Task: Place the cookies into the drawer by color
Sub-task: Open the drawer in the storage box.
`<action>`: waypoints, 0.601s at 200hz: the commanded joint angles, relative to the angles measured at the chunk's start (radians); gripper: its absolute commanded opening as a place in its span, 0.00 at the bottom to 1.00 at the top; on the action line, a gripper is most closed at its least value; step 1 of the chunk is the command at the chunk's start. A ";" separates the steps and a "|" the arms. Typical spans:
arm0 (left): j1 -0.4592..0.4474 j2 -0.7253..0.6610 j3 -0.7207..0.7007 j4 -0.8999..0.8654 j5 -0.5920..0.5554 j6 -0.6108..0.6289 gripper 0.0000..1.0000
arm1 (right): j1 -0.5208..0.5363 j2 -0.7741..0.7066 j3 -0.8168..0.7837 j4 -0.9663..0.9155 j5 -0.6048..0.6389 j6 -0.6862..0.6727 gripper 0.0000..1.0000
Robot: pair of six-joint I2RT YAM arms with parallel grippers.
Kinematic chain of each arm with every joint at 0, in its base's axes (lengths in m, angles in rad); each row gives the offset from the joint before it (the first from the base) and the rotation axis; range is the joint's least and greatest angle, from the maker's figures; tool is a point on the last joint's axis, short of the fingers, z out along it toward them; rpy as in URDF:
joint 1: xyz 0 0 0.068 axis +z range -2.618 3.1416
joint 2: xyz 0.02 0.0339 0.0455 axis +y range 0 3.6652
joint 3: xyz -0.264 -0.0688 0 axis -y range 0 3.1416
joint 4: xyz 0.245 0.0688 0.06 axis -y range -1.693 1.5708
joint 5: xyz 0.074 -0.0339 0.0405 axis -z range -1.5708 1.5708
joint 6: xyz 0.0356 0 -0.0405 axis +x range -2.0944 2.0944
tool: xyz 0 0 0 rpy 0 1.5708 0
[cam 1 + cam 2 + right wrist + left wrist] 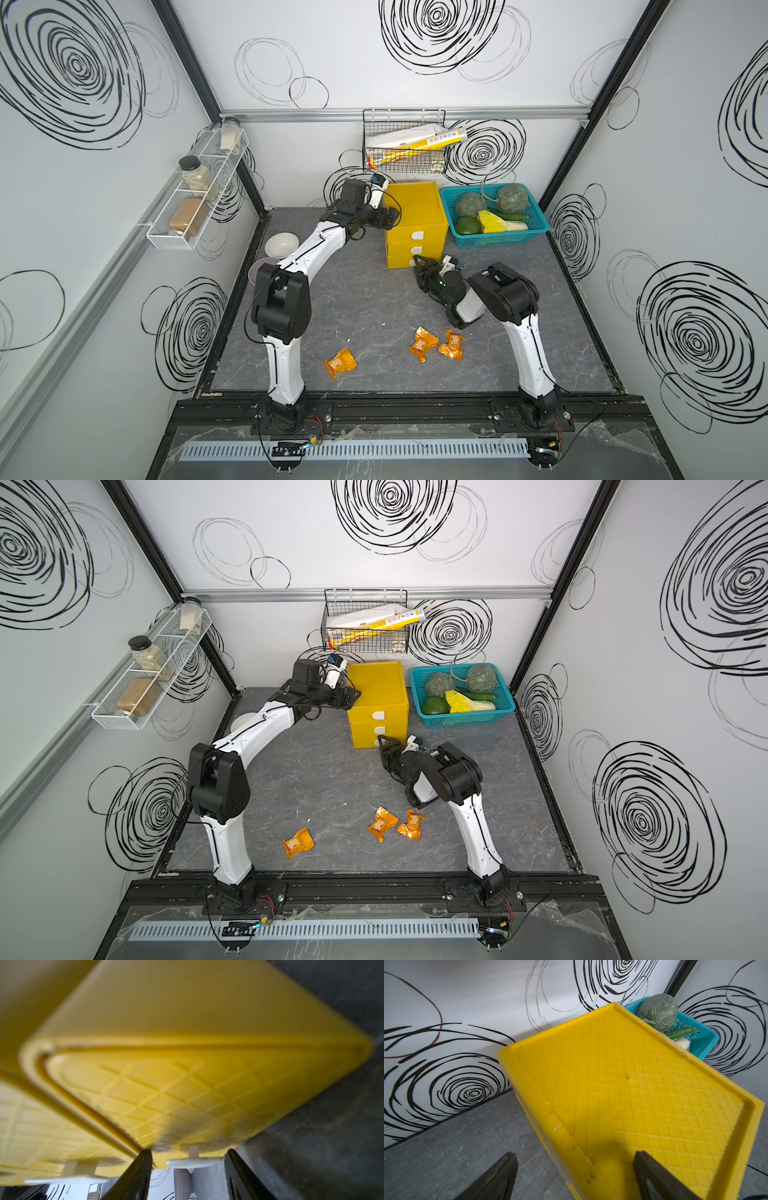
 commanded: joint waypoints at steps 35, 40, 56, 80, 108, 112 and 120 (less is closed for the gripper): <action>0.004 -0.013 -0.030 -0.060 -0.010 0.017 0.93 | 0.000 0.048 0.018 -0.108 0.048 -0.003 0.51; 0.003 -0.014 -0.030 -0.060 -0.011 0.016 0.93 | 0.000 0.048 0.018 -0.108 0.050 0.000 0.49; 0.004 -0.017 -0.033 -0.060 -0.011 0.017 0.93 | 0.002 0.048 0.016 -0.106 0.054 0.001 0.44; 0.003 -0.021 -0.035 -0.060 -0.010 0.016 0.93 | 0.002 0.046 0.010 -0.105 0.059 0.003 0.39; 0.004 -0.022 -0.035 -0.059 -0.010 0.015 0.93 | 0.002 0.037 -0.003 -0.099 0.060 0.004 0.38; 0.004 -0.022 -0.035 -0.060 -0.011 0.015 0.93 | 0.002 0.035 -0.006 -0.098 0.060 0.003 0.38; 0.004 -0.022 -0.035 -0.060 -0.011 0.016 0.93 | 0.003 0.030 -0.013 -0.094 0.060 0.006 0.38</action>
